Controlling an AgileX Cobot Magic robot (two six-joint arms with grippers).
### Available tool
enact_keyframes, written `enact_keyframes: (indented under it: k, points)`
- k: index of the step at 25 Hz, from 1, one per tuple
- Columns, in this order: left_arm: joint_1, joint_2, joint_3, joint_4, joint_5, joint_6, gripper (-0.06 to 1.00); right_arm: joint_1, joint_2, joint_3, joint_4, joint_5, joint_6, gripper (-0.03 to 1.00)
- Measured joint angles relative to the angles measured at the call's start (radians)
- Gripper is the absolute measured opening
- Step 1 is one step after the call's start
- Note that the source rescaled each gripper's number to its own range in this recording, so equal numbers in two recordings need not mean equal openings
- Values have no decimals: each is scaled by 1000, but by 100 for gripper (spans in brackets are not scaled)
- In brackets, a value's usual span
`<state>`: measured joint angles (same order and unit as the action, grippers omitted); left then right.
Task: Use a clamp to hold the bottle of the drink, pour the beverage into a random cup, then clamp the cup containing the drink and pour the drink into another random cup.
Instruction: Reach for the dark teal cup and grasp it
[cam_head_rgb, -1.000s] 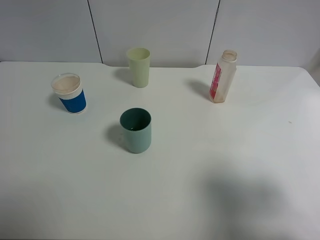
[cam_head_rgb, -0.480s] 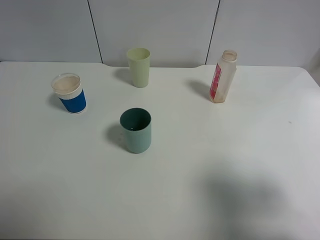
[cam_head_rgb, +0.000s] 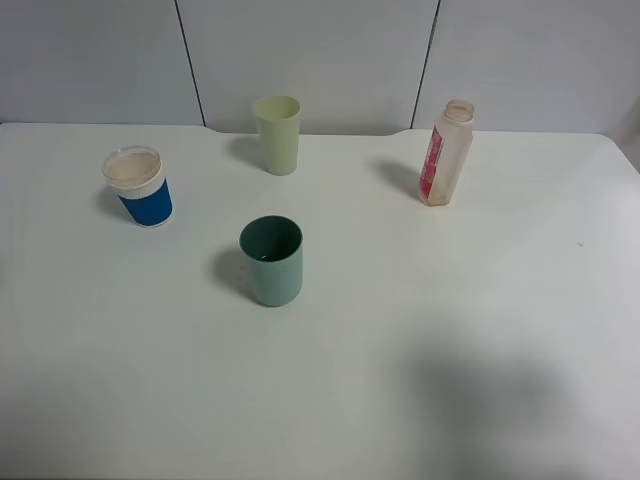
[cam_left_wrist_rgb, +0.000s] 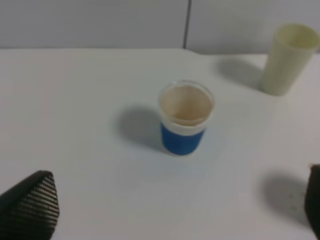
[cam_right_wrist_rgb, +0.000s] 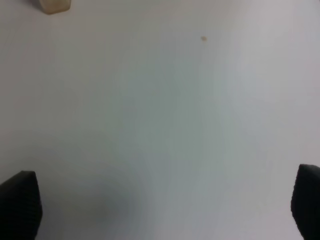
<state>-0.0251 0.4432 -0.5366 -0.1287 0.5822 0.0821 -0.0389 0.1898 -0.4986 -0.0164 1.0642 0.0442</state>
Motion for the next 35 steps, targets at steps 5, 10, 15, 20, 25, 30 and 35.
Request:
enact_keyframes:
  k: [5,10,15,20,25,30,35]
  points:
    - [0,106,0,-91,-63,148,100,0,0,0,0,0,0,100]
    - [0,143,18,-100,-98,205,100,0,0,0,0,0,0,100]
    - [-13,143,120,-103,-167,207,100,0,0,0,0,0,0,100]
    - [-144,143,193,-31,-299,110,100,0,0,0,0,0,0,100]
    - [-288,166,243,106,-422,-82,100,0,0,0,0,0,0,100]
    - [-351,220,266,172,-479,-179,99,0,0,0,0,0,0,100]
    - [-363,291,266,250,-522,-240,99,0,0,0,0,0,0,100]
